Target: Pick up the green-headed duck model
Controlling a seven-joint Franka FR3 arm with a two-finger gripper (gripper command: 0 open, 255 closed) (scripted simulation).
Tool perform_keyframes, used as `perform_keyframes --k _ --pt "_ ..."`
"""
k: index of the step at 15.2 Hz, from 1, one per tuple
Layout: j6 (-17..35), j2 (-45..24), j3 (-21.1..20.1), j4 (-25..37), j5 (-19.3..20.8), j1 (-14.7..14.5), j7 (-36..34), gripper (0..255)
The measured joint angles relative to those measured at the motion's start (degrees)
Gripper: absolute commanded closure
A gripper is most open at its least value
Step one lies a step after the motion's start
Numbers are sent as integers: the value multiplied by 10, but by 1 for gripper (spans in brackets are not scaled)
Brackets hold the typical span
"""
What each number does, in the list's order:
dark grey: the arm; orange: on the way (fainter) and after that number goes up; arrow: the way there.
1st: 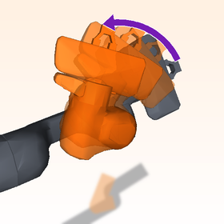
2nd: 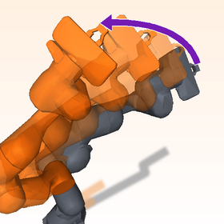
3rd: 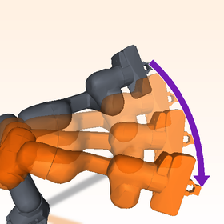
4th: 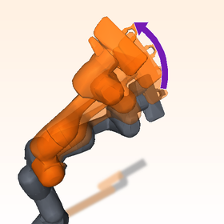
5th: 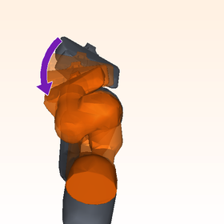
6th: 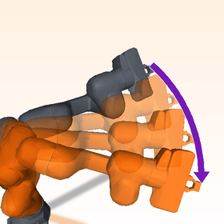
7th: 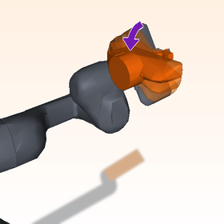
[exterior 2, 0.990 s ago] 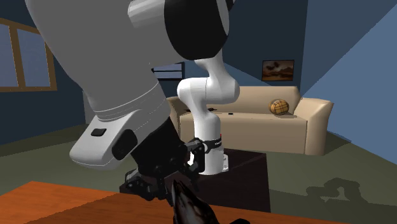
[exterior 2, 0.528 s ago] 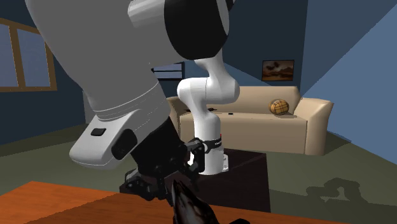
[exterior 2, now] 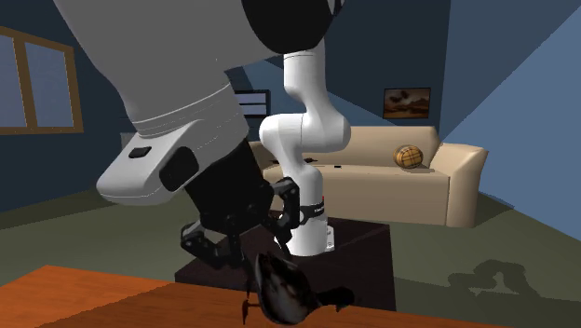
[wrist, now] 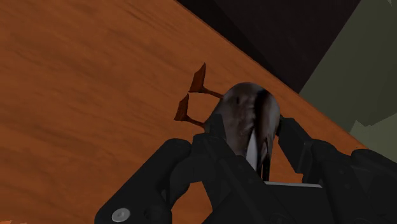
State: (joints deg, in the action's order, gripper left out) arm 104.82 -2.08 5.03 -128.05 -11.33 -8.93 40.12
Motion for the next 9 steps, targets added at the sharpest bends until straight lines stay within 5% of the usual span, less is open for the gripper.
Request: perform_keyframes --k 9 --pt "-62 35 1 28 6 1 -13 255"
